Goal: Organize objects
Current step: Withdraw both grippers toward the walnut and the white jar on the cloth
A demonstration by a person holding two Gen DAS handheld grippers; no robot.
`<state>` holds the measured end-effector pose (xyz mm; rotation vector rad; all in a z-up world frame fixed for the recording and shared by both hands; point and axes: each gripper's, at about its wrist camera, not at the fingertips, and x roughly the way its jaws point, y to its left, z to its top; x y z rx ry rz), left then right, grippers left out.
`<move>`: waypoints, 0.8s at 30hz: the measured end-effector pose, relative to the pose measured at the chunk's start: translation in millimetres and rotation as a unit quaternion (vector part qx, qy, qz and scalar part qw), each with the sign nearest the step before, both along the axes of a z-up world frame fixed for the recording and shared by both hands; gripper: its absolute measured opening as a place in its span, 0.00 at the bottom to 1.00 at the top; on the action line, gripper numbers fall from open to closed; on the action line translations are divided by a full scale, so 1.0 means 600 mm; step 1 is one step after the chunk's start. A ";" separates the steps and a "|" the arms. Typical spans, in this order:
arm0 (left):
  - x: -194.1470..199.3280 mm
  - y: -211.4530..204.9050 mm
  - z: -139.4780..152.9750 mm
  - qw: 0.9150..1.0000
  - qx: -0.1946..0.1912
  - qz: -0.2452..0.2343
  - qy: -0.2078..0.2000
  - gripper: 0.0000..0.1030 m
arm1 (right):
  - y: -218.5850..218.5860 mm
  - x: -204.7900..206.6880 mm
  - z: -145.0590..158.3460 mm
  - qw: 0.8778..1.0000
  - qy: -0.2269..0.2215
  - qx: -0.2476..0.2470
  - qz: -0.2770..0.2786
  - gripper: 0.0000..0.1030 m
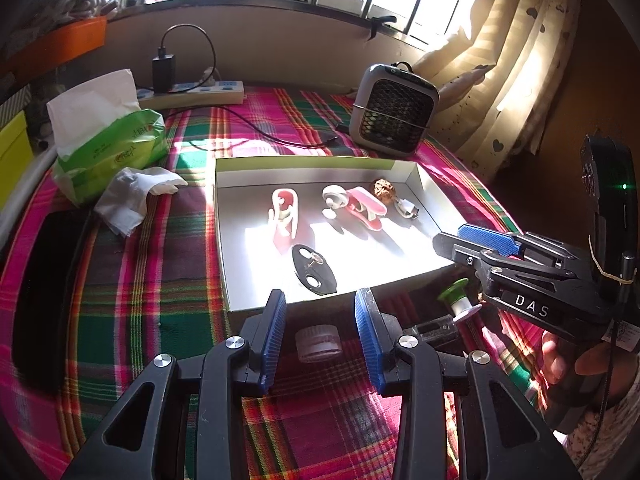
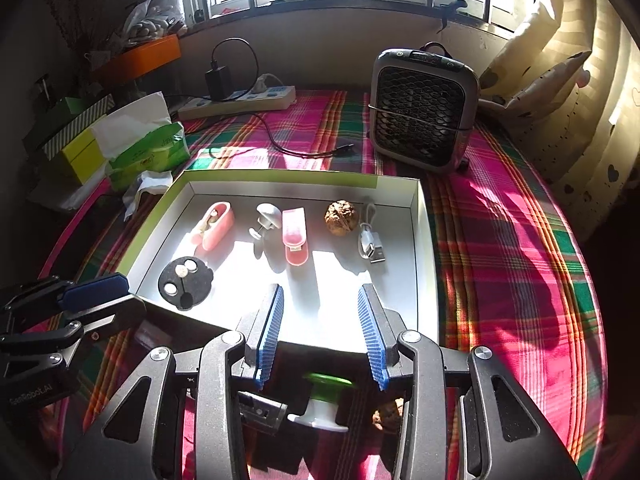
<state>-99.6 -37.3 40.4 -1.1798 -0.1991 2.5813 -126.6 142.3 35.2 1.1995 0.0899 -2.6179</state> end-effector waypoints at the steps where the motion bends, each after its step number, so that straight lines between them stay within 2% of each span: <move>1: 0.003 -0.001 0.000 1.000 0.002 -0.001 0.001 0.32 | 0.003 0.004 0.000 1.000 0.001 -0.002 -0.003 0.38; 7: 0.018 -0.007 -0.004 1.000 0.006 0.000 -0.001 0.33 | 0.018 0.026 -0.001 1.000 0.005 -0.011 -0.014 0.39; 11: 0.025 -0.007 -0.012 1.000 0.009 -0.004 -0.007 0.33 | 0.032 0.039 -0.008 0.999 0.004 -0.018 -0.026 0.43; 24: 0.017 0.008 -0.044 0.999 0.014 -0.011 -0.035 0.36 | 0.062 0.061 -0.025 0.999 0.001 -0.023 -0.045 0.47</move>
